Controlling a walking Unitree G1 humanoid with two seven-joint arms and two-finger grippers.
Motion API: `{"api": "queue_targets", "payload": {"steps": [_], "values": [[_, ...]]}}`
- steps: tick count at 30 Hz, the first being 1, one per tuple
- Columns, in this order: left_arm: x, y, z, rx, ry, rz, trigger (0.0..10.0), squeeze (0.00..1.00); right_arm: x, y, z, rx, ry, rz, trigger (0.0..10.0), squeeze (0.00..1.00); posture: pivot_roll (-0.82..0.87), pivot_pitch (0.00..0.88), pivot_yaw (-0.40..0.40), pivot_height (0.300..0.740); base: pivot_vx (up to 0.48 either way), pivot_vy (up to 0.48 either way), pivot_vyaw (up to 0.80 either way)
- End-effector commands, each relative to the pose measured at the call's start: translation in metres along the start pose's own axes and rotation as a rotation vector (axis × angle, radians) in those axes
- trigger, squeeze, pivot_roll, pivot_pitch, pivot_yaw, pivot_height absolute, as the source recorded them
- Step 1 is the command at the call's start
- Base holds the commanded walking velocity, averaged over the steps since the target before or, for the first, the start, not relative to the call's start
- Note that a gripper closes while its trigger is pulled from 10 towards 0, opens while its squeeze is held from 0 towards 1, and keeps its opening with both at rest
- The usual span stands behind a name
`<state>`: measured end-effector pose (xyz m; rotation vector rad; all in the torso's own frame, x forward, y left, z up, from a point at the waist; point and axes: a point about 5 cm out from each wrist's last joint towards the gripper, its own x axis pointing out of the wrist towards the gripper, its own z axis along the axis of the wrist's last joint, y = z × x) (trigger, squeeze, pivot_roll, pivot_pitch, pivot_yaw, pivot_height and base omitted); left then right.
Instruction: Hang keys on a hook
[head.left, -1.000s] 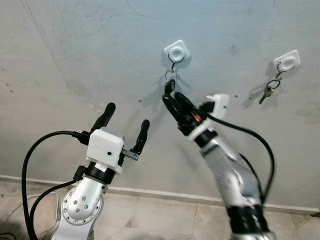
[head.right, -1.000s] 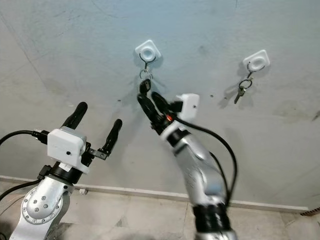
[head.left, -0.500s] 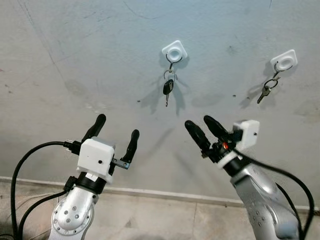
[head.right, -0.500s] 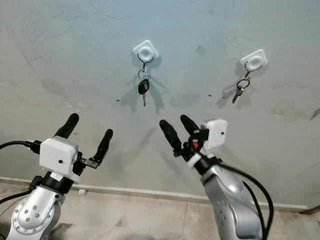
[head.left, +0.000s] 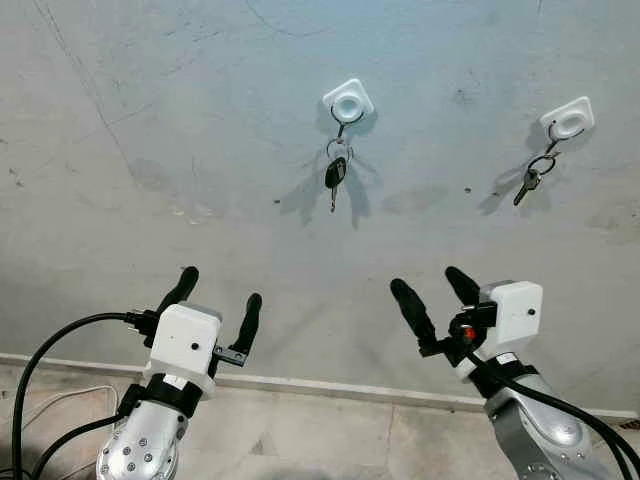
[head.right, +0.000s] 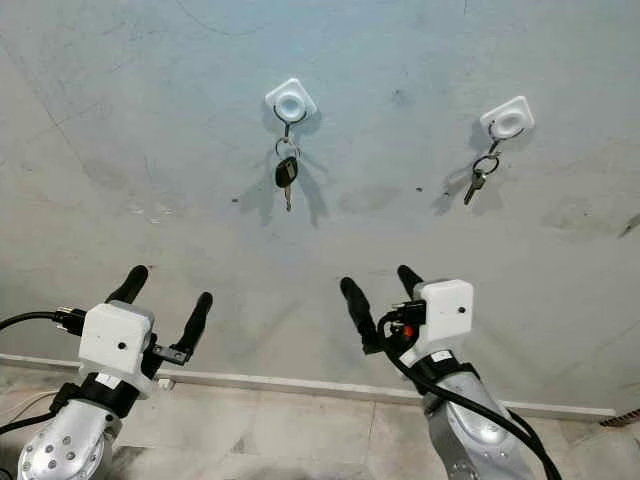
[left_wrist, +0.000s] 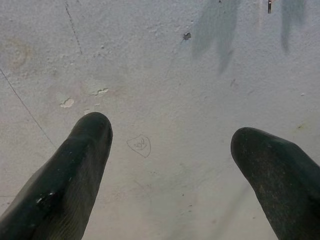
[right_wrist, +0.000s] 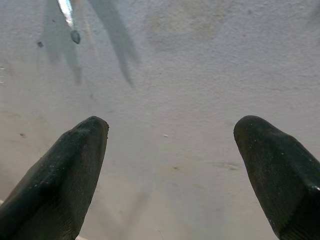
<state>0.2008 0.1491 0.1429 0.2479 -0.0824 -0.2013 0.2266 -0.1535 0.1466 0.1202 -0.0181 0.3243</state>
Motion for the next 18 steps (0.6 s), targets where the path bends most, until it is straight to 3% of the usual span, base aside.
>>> {"api": "queue_targets", "payload": {"steps": [1, 2, 13, 18], "values": [[-0.0004, -0.0007, -0.0037, -0.003, 0.025, -0.01, 10.0, 0.0, 0.0001, -0.0026, 0.0036, -0.018, 0.001, -0.023, 10.0, 0.73, 0.1, 0.133, 0.019, 0.74, 0.0, 0.0, -0.58], [0.001, -0.0013, -0.0036, -0.003, 0.027, -0.008, 10.0, 0.0, 0.0014, -0.0042, 0.0028, -0.02, 0.008, -0.034, 10.0, 0.03, 0.1, 0.131, 0.018, 0.74, 0.0, 0.0, -0.8], [0.0058, -0.0031, -0.0052, -0.005, 0.05, 0.014, 10.0, 0.0, 0.0041, 0.0006, -0.0003, -0.001, 0.017, -0.013, 10.0, 0.0, 0.1, 0.134, 0.012, 0.74, 0.0, 0.0, -0.79], [0.0062, -0.0035, -0.005, 0.001, 0.056, 0.014, 10.0, 0.0, 0.0054, 0.0034, -0.0012, 0.01, 0.015, -0.002, 10.0, 0.0, 0.1, 0.134, 0.012, 0.74, 0.0, 0.0, -0.1]]}}
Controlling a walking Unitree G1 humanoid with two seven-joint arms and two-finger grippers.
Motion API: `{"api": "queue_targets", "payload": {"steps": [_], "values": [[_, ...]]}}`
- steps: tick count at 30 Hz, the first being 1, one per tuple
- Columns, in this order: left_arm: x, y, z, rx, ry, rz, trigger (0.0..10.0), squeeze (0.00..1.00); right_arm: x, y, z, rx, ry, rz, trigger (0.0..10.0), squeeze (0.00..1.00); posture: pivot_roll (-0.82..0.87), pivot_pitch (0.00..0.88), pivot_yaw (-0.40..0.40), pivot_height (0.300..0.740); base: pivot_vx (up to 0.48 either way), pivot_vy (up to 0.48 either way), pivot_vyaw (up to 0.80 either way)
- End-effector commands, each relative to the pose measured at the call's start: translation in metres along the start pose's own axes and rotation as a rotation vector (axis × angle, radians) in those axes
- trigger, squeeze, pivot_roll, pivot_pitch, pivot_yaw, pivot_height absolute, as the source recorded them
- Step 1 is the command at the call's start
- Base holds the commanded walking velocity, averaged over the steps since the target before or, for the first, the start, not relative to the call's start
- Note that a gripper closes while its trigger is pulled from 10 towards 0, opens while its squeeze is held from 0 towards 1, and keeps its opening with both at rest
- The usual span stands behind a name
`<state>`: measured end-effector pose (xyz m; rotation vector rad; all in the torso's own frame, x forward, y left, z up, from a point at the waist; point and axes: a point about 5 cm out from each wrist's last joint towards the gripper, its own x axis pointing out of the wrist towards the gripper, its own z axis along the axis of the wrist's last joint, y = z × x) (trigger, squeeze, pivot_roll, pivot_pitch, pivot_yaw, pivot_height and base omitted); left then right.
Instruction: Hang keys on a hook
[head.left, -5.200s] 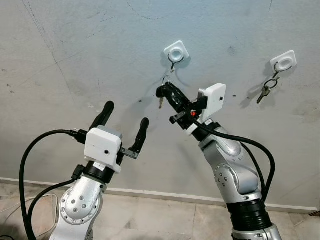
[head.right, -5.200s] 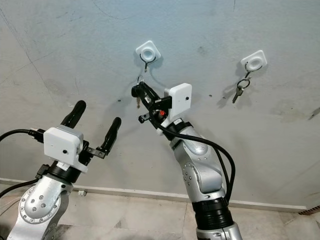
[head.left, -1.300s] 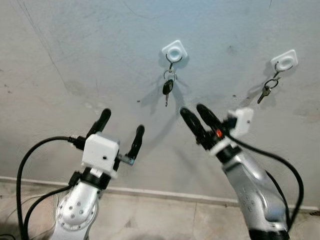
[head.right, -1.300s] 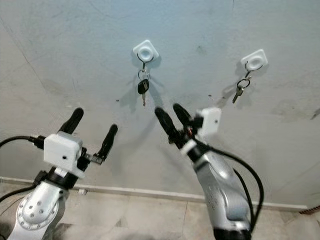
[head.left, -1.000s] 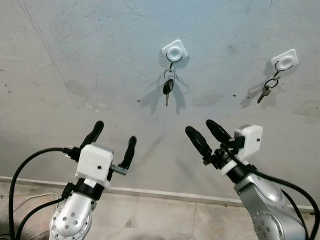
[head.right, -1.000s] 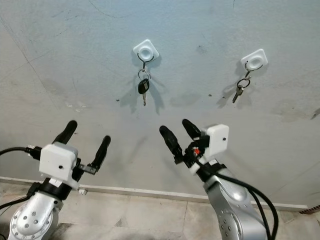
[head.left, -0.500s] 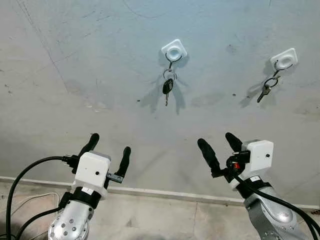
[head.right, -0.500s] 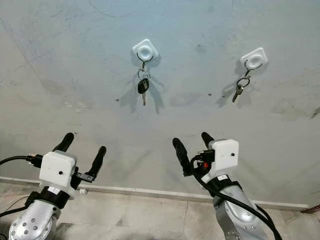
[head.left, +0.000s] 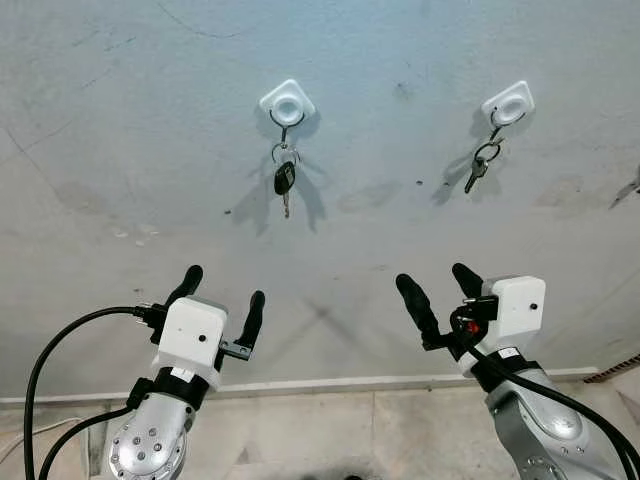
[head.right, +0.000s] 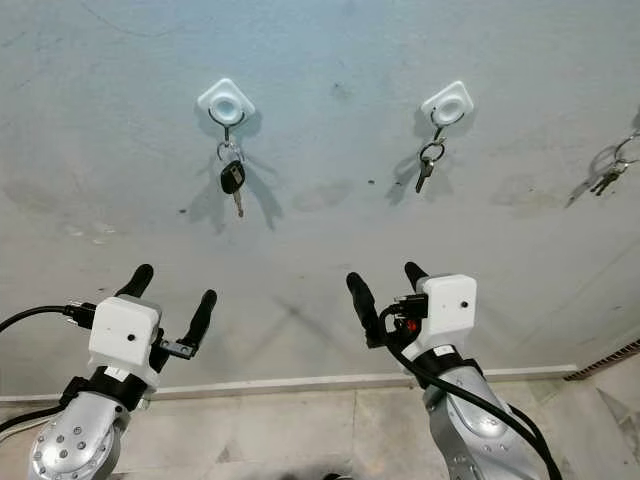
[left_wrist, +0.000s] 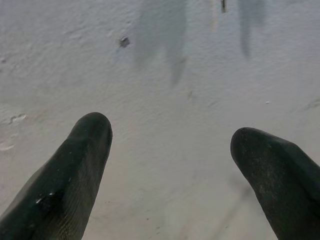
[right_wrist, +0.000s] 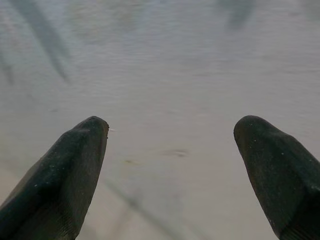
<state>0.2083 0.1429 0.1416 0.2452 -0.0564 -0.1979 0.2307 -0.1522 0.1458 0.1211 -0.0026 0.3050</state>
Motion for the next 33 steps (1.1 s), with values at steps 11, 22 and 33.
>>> {"api": "queue_targets", "payload": {"steps": [11, 22, 33], "values": [[-0.0007, 0.0007, -0.005, 0.008, 0.035, 0.013, 10.0, 0.0, 0.0029, 0.0055, -0.0017, 0.018, 0.0, 0.025, 10.0, 0.0, 0.1, 0.13, 0.012, 0.74, -0.167, 0.0, 0.0], [0.0021, 0.0025, -0.0042, 0.011, 0.032, 0.017, 10.0, 0.0, 0.0049, 0.0054, -0.0027, 0.023, -0.003, 0.014, 10.0, 0.0, 0.1, 0.126, 0.019, 0.74, -0.296, 0.0, 0.0], [0.0042, 0.003, -0.0044, 0.016, 0.028, 0.018, 10.0, 0.0, 0.0068, 0.0047, -0.0009, 0.025, -0.017, 0.006, 10.0, 0.0, 0.1, 0.124, 0.016, 0.74, -0.284, 0.0, 0.0]]}}
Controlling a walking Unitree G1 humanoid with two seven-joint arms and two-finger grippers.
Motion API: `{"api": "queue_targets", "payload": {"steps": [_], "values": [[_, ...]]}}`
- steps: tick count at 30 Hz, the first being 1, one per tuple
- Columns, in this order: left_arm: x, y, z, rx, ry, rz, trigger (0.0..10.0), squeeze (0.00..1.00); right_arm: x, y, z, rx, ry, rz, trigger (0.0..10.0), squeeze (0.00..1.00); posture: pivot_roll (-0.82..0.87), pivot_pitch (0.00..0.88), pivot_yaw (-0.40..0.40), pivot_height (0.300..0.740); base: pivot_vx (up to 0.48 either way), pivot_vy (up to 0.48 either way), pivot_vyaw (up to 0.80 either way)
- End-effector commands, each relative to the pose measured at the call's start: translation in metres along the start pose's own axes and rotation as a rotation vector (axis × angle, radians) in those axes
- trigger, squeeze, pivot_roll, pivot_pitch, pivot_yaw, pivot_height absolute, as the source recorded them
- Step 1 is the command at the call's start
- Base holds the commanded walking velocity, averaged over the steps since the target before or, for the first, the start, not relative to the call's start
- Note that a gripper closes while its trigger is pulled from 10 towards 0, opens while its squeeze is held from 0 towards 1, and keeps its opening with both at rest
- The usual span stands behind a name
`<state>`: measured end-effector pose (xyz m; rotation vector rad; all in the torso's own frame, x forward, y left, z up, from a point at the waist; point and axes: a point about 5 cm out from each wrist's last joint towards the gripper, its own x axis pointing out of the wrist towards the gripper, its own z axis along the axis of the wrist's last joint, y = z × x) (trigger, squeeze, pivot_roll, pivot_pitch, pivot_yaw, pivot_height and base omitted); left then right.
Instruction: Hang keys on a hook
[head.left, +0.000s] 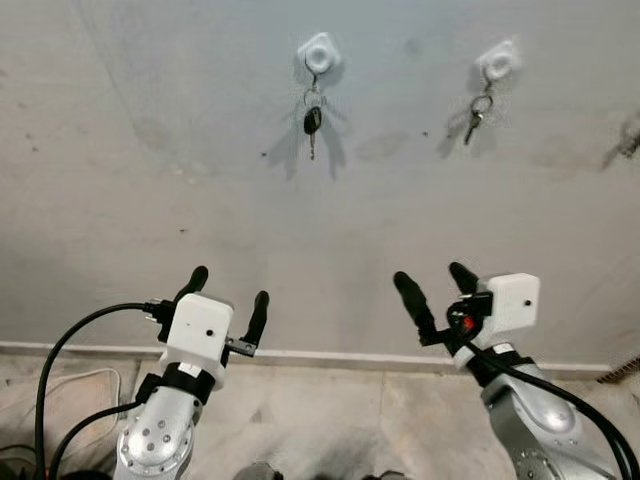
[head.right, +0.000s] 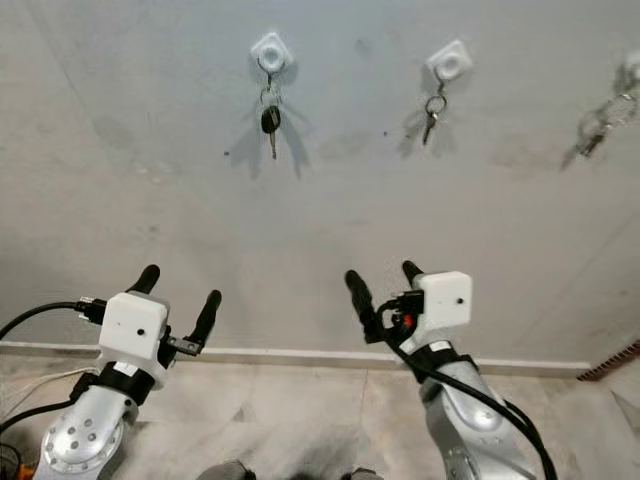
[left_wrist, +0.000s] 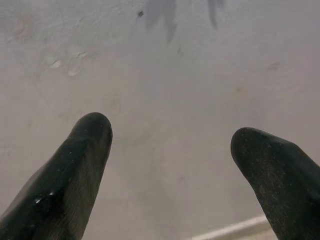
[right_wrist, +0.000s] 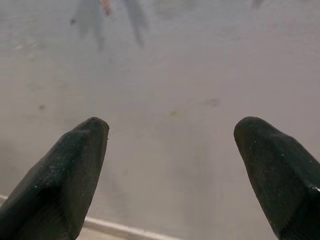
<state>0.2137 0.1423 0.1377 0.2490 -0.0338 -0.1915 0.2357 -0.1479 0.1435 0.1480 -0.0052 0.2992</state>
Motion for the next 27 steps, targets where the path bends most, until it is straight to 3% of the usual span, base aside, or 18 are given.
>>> {"api": "queue_targets", "payload": {"steps": [1, 27], "values": [[-0.0007, 0.0037, -0.0004, 0.014, 0.004, 0.016, 10.0, 0.0, 0.001, 0.0025, 0.0012, -0.004, -0.009, 0.013, 10.0, 0.0, 0.1, 0.123, 0.015, 0.74, -0.27, 0.0, 0.0], [0.0011, -0.0016, -0.0011, -0.015, 0.009, -0.003, 10.0, 0.0, 0.0008, 0.0012, 0.0023, -0.002, -0.011, -0.001, 10.0, 0.0, 0.08, 0.13, 0.016, 0.74, -0.308, 0.0, 0.0]]}}
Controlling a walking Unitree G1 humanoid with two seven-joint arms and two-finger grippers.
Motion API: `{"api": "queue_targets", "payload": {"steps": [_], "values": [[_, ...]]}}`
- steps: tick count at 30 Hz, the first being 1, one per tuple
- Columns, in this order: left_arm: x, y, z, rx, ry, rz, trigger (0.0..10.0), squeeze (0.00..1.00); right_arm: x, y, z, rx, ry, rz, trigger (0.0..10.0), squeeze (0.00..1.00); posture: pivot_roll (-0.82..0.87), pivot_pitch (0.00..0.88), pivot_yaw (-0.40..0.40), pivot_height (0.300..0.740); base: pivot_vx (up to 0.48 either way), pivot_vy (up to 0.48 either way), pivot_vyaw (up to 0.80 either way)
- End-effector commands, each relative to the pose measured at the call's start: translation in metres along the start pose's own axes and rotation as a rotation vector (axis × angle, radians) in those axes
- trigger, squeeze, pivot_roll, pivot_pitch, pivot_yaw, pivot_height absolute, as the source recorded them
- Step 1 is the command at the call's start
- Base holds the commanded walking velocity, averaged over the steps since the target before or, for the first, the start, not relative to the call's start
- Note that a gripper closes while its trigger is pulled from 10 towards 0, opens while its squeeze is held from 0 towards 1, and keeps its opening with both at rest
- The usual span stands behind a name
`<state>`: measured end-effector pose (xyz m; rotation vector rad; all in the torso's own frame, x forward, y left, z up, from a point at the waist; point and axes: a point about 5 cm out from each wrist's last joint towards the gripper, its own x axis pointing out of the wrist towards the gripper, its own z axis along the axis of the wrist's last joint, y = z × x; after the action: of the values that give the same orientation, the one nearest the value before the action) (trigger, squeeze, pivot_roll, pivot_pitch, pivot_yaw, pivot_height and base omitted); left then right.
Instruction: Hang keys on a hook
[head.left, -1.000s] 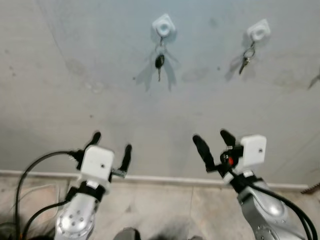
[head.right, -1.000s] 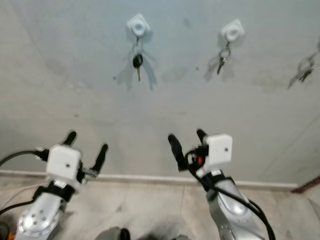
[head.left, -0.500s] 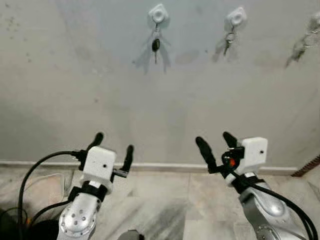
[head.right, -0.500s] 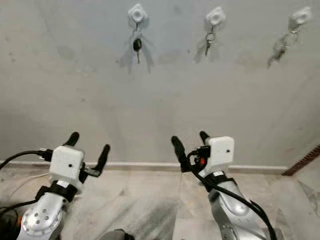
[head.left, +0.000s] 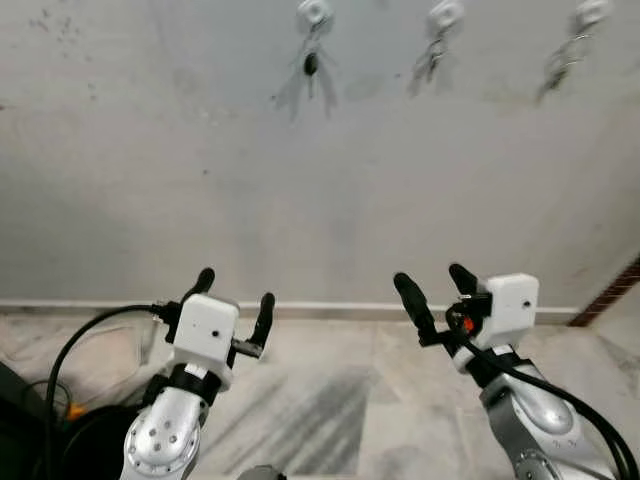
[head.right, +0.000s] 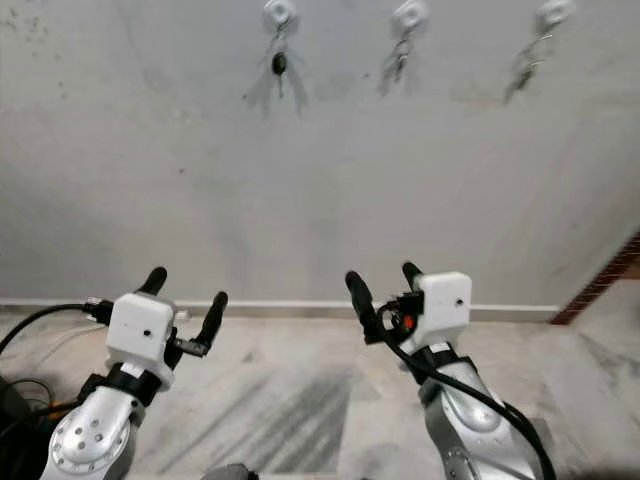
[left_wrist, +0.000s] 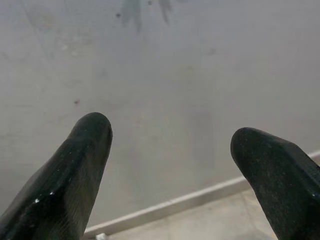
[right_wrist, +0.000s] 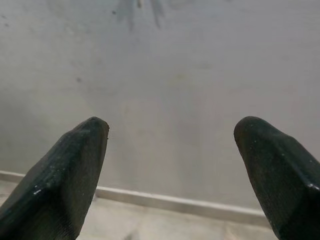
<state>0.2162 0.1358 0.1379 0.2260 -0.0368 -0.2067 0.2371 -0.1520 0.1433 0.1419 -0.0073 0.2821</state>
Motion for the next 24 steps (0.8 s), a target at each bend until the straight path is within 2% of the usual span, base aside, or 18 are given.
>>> {"api": "queue_targets", "payload": {"steps": [1, 24], "values": [[-0.0028, 0.0041, -0.0025, 0.007, 0.016, 0.011, 10.0, 0.0, 0.0004, 0.0057, 0.002, 0.005, -0.008, 0.017, 10.0, 0.0, 0.08, 0.131, 0.016, 0.74, -0.33, 0.0, 0.0], [-0.0034, 0.0022, -0.0027, 0.011, 0.019, -0.005, 10.0, 0.0, 0.0024, 0.0091, -0.0006, 0.01, 0.0, 0.027, 10.0, 0.0, 0.09, 0.13, 0.017, 0.74, -0.33, 0.0, 0.0]]}}
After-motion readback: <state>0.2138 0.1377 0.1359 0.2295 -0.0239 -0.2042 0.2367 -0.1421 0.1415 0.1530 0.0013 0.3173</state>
